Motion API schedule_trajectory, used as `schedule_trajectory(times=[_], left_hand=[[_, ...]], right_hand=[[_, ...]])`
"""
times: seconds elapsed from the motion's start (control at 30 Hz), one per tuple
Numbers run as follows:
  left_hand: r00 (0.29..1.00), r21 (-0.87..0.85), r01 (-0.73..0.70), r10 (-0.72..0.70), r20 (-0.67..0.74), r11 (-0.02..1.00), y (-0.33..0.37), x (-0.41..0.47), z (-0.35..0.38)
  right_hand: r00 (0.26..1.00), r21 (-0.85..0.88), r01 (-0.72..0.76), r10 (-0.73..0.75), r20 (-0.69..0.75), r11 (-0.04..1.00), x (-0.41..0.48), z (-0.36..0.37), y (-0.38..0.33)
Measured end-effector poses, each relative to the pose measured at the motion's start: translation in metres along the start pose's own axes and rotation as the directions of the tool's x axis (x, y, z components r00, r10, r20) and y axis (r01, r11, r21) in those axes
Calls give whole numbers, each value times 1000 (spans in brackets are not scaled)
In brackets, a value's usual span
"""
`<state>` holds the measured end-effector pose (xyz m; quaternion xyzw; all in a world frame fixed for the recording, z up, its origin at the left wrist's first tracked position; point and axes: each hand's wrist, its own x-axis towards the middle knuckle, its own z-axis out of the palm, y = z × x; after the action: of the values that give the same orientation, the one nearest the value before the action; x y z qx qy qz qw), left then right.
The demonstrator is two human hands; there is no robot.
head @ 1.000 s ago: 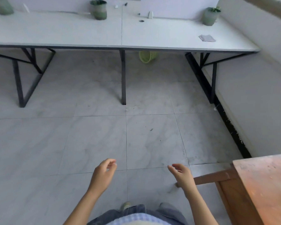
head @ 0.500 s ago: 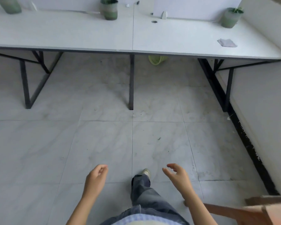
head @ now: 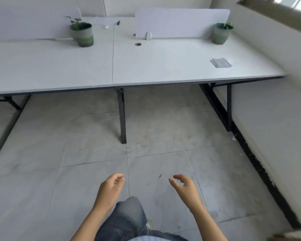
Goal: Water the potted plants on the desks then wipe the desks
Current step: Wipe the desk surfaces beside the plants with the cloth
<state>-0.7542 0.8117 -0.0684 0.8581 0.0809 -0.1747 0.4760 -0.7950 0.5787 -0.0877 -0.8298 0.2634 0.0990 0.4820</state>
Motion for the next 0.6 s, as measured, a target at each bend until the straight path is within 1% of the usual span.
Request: schedule_trajectory(times=[0.13, 0.23, 0.27, 0.37, 0.47, 0.53, 0.6], left_hand=[[996, 22, 68, -69, 62, 997, 2, 49, 13], [988, -35, 127, -123, 97, 991, 22, 105, 21], [988, -52, 120, -114, 108, 991, 34, 127, 24], [985, -44, 43, -35, 170, 998, 86, 192, 38], [968, -28, -49, 54, 245, 998, 140, 247, 56], [951, -28, -97, 101, 291, 995, 172, 272, 69], [932, -16, -123, 121, 343, 992, 196, 289, 84]], right_hand=[[995, -16, -100, 100, 1, 995, 32, -7, 10], [986, -11, -149, 148, -78, 989, 73, -26, 4], [983, -9, -152, 150, -108, 988, 87, -33, -1], [968, -15, -160, 154, -201, 987, 128, -58, -22], [937, 0, -198, 189, -294, 980, 161, -80, -42], [910, 34, -198, 197, -364, 980, 174, -91, -54], [889, 71, -213, 223, -399, 974, 182, -100, -61]])
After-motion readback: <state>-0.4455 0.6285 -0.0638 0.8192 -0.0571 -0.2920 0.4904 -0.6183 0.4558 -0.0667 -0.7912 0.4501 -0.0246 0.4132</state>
